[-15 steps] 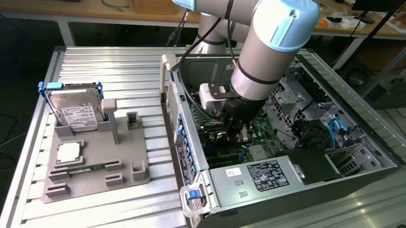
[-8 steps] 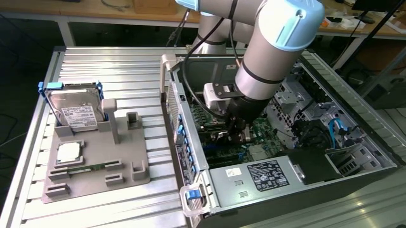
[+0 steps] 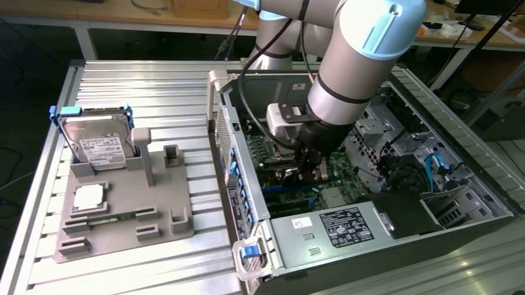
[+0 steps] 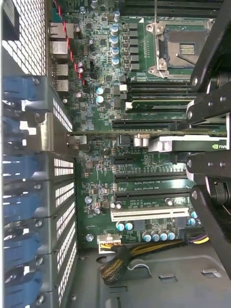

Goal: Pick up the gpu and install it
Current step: 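Insert the gpu into the slot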

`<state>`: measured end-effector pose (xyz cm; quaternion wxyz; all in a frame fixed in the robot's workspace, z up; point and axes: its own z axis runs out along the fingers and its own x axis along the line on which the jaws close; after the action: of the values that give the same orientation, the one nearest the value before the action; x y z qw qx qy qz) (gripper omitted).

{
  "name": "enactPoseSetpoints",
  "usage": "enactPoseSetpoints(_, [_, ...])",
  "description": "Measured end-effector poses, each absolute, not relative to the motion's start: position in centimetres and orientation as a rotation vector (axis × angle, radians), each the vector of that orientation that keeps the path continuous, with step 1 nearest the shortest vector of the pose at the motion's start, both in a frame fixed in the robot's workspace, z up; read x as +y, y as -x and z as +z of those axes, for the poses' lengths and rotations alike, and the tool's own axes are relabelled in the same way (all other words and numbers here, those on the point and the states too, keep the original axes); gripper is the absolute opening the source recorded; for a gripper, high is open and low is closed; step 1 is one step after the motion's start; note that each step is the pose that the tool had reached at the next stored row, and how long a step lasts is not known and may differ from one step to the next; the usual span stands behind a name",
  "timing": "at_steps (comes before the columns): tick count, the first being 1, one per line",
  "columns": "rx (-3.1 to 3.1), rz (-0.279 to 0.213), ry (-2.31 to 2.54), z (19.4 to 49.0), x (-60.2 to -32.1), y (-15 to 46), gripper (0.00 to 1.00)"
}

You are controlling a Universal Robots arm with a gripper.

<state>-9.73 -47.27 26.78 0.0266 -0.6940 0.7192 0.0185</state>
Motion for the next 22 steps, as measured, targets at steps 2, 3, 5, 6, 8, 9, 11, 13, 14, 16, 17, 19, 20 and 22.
enactPoseSetpoints(2, [2.222, 0.057, 2.144, 26.89, -47.26, 9.73, 0.27])
enactPoseSetpoints(3, [2.222, 0.057, 2.144, 26.90, -47.26, 9.73, 0.27])
enactPoseSetpoints(5, [2.222, 0.057, 2.144, 26.91, -47.26, 9.73, 0.27])
enactPoseSetpoints(6, [2.222, 0.058, 2.144, 26.91, -47.26, 9.74, 0.27])
enactPoseSetpoints(8, [2.222, 0.058, 2.144, 26.91, -47.26, 9.73, 0.27])
enactPoseSetpoints(9, [2.222, 0.058, 2.144, 26.91, -47.26, 9.73, 0.27])
enactPoseSetpoints(11, [2.220, 0.058, 2.146, 26.91, -47.26, 9.73, 0.27])
enactPoseSetpoints(13, [2.215, 0.058, 2.151, 26.92, -47.27, 9.67, 0.27])
enactPoseSetpoints(14, [2.211, 0.058, 2.156, 26.91, -47.27, 9.61, 0.27])
enactPoseSetpoints(16, [2.198, 0.058, 2.169, 26.91, -47.26, 9.51, 0.27])
enactPoseSetpoints(17, [2.191, 0.059, 2.176, 26.92, -47.25, 9.46, 0.27])
enactPoseSetpoints(19, [2.175, 0.059, 2.193, 26.91, -47.22, 9.41, 0.27])
enactPoseSetpoints(20, [2.165, 0.060, 2.202, 26.91, -47.20, 9.40, 0.27])
enactPoseSetpoints(22, [2.145, 0.060, 2.223, 26.91, -47.16, 9.38, 0.27])
